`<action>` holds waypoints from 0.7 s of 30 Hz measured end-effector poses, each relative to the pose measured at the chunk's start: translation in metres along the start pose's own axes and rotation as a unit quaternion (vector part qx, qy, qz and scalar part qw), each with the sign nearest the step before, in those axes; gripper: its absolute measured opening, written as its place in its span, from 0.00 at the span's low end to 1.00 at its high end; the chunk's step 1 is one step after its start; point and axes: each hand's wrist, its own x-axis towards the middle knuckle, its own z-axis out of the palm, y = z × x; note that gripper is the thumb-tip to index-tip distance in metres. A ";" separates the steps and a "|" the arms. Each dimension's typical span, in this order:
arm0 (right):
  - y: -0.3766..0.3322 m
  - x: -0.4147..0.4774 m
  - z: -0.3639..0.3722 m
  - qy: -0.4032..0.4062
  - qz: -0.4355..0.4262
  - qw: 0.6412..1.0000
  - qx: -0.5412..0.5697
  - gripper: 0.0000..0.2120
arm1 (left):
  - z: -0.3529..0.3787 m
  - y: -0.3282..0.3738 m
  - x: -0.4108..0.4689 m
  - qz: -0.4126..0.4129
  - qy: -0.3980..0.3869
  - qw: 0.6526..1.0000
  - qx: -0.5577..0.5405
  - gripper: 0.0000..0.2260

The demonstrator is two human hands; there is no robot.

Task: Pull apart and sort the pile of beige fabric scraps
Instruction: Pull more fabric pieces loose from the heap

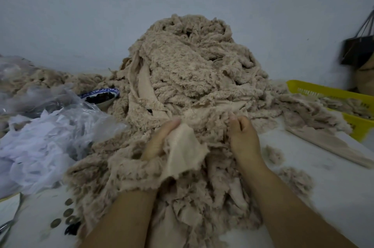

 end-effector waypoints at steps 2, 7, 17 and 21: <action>0.001 0.000 0.001 -0.009 -0.025 0.999 -0.025 0.12 | -0.002 0.000 0.002 0.024 0.005 0.996 -0.081 0.14; -0.021 -0.022 0.007 -0.001 -0.178 0.984 -0.018 0.20 | -0.002 -0.015 0.014 0.072 0.055 0.995 0.039 0.16; -0.017 -0.022 0.018 -0.116 -0.098 0.988 -0.038 0.18 | -0.004 -0.029 0.016 0.089 0.066 0.934 0.340 0.16; -0.007 -0.004 0.002 0.049 -0.049 0.998 0.000 0.19 | -0.015 -0.035 0.011 -0.063 -0.076 0.969 0.226 0.26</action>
